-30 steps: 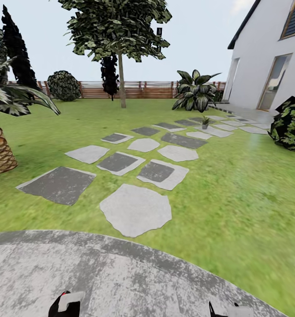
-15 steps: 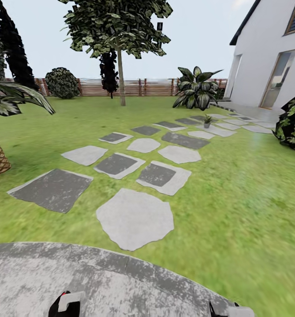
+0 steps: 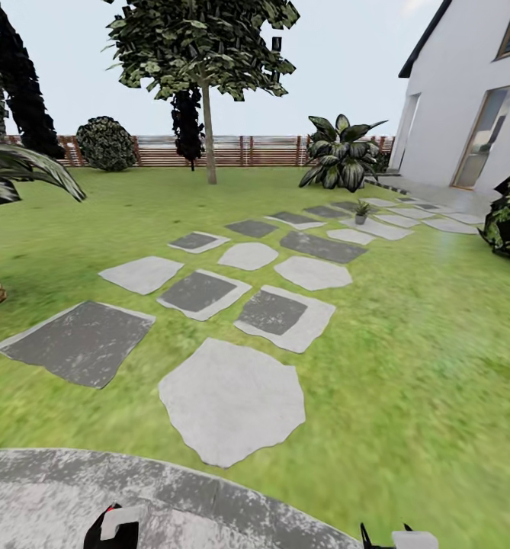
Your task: Pick up the pesticide atomizer in the garden and spray insectifuge to fully cover both potted plants in the garden.
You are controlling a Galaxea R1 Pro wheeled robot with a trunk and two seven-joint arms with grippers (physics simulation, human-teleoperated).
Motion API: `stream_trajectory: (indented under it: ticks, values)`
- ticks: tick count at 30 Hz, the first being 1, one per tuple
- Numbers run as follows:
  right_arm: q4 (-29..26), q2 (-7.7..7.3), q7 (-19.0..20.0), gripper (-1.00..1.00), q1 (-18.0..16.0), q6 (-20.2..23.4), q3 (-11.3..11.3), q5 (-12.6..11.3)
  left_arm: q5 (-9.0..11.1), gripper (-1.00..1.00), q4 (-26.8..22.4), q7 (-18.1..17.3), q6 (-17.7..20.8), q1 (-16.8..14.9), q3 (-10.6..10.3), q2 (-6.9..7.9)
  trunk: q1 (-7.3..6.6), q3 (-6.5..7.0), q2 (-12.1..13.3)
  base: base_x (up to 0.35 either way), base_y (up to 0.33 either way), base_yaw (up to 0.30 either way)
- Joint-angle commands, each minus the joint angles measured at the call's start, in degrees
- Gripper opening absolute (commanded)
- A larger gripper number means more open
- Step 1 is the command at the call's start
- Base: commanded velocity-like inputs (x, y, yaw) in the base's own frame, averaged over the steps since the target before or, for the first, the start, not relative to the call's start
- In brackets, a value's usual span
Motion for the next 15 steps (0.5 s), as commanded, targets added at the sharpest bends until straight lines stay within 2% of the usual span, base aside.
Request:
stream_trajectory:
  ticks: [1,15]
  values:
    - [0.04,0.00,-0.16,1.00,-0.03,-0.15,0.02,0.06,-0.30,-1.00,0.05,0.10,-0.19,-0.04,0.23,-0.02,0.02,-0.05,-0.02,0.336,0.000,0.000]
    - [0.05,0.00,-0.26,1.00,-0.03,-0.15,-0.09,0.07,-0.31,-1.00,0.05,0.10,-0.19,-0.04,0.22,-0.02,0.02,-0.34,-0.02,0.336,0.000,0.000]
